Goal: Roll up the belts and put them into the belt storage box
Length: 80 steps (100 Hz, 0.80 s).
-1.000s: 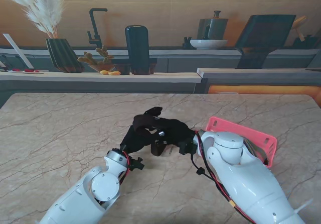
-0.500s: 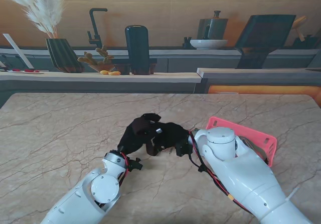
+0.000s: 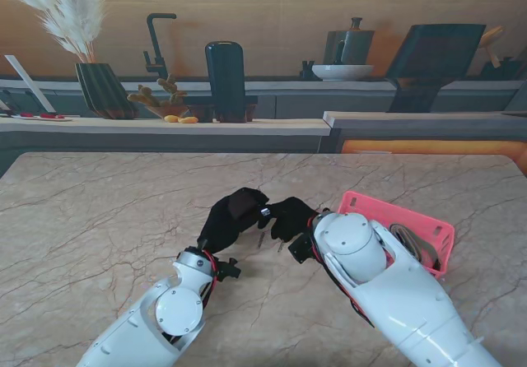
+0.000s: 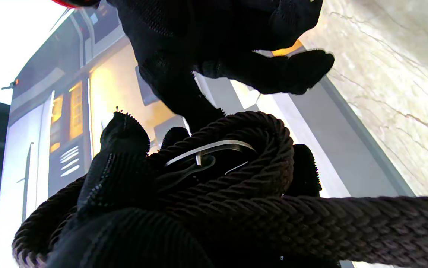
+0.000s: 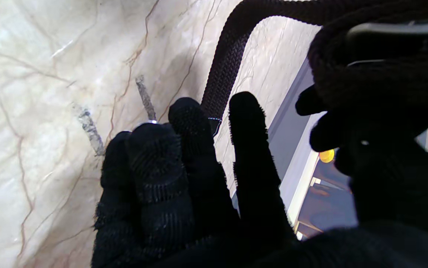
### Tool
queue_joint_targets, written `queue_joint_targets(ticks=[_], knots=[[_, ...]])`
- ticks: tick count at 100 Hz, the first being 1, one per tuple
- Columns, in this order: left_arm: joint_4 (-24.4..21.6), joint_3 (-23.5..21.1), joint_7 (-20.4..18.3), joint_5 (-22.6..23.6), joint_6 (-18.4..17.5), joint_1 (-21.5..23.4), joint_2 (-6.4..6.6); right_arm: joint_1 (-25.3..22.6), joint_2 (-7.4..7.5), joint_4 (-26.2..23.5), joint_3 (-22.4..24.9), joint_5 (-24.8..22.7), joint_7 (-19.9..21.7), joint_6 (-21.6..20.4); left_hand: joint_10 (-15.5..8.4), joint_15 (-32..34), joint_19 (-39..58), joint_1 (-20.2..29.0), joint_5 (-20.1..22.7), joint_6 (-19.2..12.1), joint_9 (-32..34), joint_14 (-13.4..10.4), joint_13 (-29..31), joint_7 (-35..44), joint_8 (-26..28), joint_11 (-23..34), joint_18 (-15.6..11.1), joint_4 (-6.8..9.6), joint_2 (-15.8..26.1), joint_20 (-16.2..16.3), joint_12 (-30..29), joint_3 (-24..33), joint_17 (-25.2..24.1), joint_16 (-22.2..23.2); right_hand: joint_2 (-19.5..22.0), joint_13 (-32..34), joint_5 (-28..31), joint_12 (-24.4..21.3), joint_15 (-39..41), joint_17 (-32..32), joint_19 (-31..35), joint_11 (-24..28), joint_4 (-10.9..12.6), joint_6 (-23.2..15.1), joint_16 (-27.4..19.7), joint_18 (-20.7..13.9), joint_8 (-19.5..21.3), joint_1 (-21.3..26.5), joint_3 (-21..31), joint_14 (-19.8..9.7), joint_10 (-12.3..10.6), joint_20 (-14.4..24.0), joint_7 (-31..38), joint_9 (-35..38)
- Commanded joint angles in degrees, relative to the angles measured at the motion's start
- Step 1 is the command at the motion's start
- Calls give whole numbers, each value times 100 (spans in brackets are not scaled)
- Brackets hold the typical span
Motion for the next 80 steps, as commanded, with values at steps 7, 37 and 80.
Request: queue_joint_targets(ticks=[7, 37, 80], knots=[[-205, -4, 16, -90, 36, 32, -66, -217, 101, -40, 118, -340, -49, -57, -628, 168, 211, 547, 27, -437, 214, -182, 40, 335, 85, 417, -117, 222, 913, 115, 156, 22, 7, 79, 369, 62, 137, -54, -65, 68, 443, 19, 463, -45, -76, -28, -1, 597, 899, 84, 311, -52, 42, 72], [-278, -45, 1, -367, 292, 58, -101, -819, 343, -671, 512, -1597, -122, -864, -642, 183, 191, 1091, -357, -430, -69, -222, -84, 404, 119, 536, -179, 229, 779, 98, 239, 90, -10, 104, -325, -159, -569, -182, -512, -3, 137, -276, 253, -227, -262, -127, -813, 1096, 1408, -109, 87, -314, 990, -186], [60, 46, 213, 522, 596, -211, -35, -1550, 296, -1344, 912, -2242, -1023, -2291, -930, 3055, 1829, -826, -87, 192, 1547, -84, 1848, 1836, 595, 4061, 346, 233, -865, 645, 2681, 2602, 1129, 1571, -535, -308, -272, -201, -841, -27, -139, -473, 660, 22, -300, -134, 270, -267, 1941, -247, 8, -408, -506, -393]])
